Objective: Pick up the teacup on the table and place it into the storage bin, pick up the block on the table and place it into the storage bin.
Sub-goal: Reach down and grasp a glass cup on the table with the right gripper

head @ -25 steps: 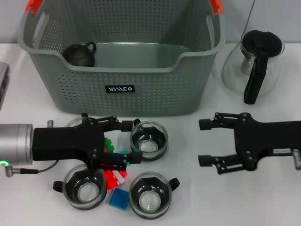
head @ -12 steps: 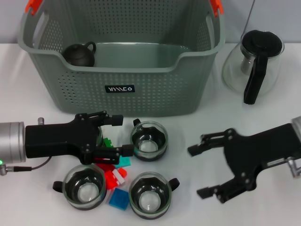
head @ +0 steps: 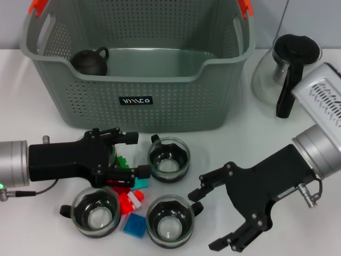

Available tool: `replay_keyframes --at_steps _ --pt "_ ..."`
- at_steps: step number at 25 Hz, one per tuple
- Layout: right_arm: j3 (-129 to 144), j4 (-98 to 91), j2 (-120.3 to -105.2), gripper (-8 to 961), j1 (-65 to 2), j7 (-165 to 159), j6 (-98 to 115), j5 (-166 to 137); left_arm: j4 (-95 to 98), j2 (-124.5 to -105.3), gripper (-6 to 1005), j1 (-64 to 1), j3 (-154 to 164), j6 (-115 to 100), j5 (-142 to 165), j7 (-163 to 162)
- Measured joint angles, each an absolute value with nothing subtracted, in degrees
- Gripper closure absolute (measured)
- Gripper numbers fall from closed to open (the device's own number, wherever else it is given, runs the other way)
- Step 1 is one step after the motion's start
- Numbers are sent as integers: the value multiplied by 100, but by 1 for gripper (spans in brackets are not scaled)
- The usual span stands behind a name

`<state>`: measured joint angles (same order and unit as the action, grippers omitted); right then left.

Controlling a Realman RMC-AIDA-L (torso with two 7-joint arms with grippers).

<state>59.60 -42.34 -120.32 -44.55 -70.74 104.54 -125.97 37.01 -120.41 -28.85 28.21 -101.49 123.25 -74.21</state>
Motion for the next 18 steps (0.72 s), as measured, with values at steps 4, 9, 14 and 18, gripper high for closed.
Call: replay_keyframes --at_steps 4,9,14,18 --pt "6258 -4237 -12038 48 -4602 -7162 10441 -12590 3693 -12058 70 -2845 2847 -10091 12331 -7416" --pt "6714 -4239 -12066 50 -4816 -7330 10337 -12586 3684 -12079 71 -2813 2865 -10009 12331 -7408" --pt "7288 -4238 -12087 52 -4879 -7414 10034 -12457 3682 -12077 71 -2810 2865 -10009 12331 -7408" --pt "7681 -4315 -12077 53 -4880 -7504 9842 -12329 3682 -12055 72 -2834 2860 -9983 12427 -7354"
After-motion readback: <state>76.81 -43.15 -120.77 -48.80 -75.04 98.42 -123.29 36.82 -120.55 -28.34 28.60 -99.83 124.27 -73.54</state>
